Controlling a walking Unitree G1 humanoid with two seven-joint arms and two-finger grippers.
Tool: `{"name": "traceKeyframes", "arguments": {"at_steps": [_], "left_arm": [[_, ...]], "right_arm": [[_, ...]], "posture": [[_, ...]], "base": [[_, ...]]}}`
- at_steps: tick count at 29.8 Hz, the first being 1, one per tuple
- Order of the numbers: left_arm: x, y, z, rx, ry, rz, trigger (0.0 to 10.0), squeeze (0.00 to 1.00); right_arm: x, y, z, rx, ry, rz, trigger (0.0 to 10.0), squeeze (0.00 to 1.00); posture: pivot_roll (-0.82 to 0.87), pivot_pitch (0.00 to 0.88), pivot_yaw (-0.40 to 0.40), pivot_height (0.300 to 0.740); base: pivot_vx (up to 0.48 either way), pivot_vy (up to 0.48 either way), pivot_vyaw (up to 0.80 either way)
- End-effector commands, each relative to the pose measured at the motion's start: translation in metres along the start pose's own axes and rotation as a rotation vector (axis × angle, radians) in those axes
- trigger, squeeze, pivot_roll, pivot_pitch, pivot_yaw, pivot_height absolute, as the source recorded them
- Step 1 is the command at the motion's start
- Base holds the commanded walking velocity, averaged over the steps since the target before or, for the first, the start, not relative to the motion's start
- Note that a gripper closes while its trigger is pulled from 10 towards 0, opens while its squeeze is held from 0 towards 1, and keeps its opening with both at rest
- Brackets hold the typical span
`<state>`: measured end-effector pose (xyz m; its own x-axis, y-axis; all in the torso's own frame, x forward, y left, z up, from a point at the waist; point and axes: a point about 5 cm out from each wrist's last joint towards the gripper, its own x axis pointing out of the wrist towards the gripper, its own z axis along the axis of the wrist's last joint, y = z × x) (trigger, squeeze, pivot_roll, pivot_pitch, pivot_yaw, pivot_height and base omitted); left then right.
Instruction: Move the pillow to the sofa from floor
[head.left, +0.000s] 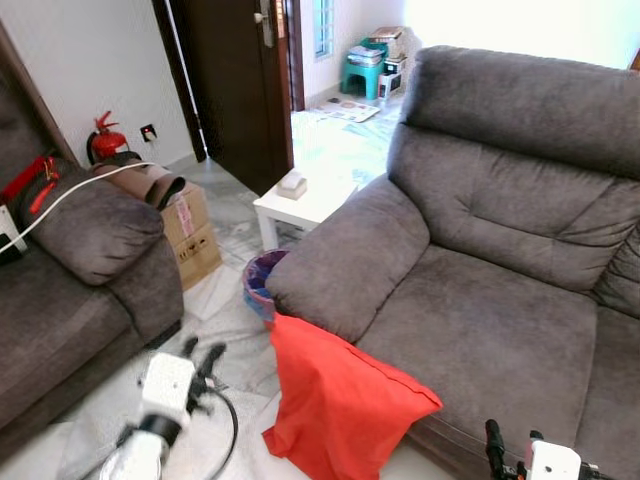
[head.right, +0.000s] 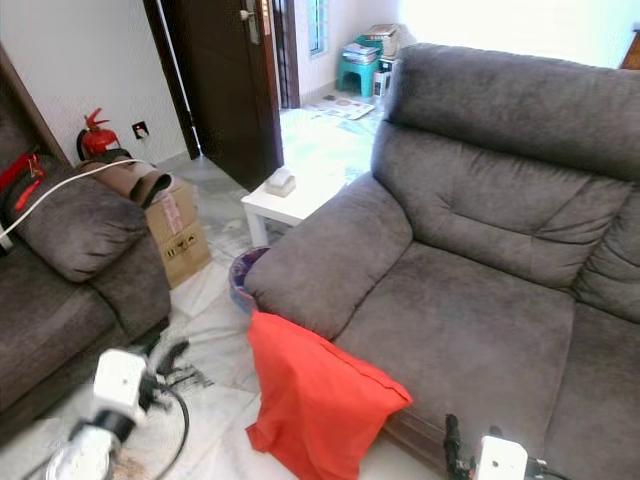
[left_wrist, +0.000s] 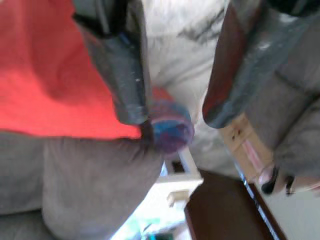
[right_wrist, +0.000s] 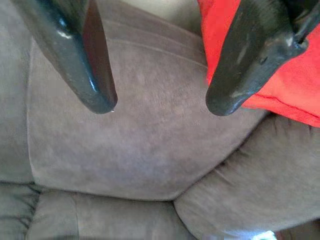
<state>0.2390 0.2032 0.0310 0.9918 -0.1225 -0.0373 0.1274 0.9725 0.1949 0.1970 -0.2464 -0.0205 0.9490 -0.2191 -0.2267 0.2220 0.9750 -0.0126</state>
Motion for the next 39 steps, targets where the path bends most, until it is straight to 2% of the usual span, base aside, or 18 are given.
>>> {"name": "traceKeyframes", "arguments": {"at_steps": [1,6,7,9,10,22,31,39], "left_arm": [[0.005,0.004,0.011,0.008,-0.04,0.016,10.0,1.0],[-0.002,0.006,0.014,-0.003,-0.02,0.054,10.0,1.0],[-0.003,0.006,0.014,-0.002,-0.016,0.053,10.0,1.0],[-0.003,0.006,0.015,0.002,-0.014,0.051,10.0,1.0],[-0.003,0.005,0.015,0.002,-0.013,0.05,10.0,0.0],[-0.003,0.001,0.017,-0.03,0.013,0.065,10.0,0.0],[-0.001,0.006,0.021,-0.031,0.018,0.074,10.0,0.0],[0.0,0.002,0.022,-0.026,0.019,0.052,10.0,0.0]], "right_arm": [[0.002,0.004,0.005,0.013,-0.027,0.008,10.0,1.0],[0.002,0.0,0.006,0.009,-0.029,-0.003,10.0,1.0],[0.002,0.0,0.006,0.007,-0.026,-0.003,10.0,0.93],[0.003,0.0,0.007,0.005,-0.025,-0.003,10.0,0.93],[0.003,0.001,0.007,0.005,-0.024,-0.001,10.0,0.0],[0.008,0.014,0.01,0.011,-0.016,0.035,10.0,0.0],[0.008,0.011,0.009,0.003,0.0,0.032,10.0,0.0],[0.009,0.013,0.009,0.002,0.006,0.037,10.0,0.0]], "posture": [[-0.03,0.055,0.046,0.74],[-0.02,0.063,0.041,0.74],[-0.02,0.063,0.041,0.74],[-0.02,0.07,0.04,0.74],[-0.02,0.089,0.04,0.74],[-0.02,0.104,0.045,0.74],[-0.03,0.107,0.046,0.74],[-0.03,0.11,0.044,0.74]], "base": [[0.0,0.0,0.0],[0.0,0.0,0.0],[0.0,0.0,0.0],[0.0,0.0,0.0],[0.0,0.0,0.0],[0.0,0.0,0.0],[0.0,0.0,0.0],[0.0,0.0,0.0]]}}
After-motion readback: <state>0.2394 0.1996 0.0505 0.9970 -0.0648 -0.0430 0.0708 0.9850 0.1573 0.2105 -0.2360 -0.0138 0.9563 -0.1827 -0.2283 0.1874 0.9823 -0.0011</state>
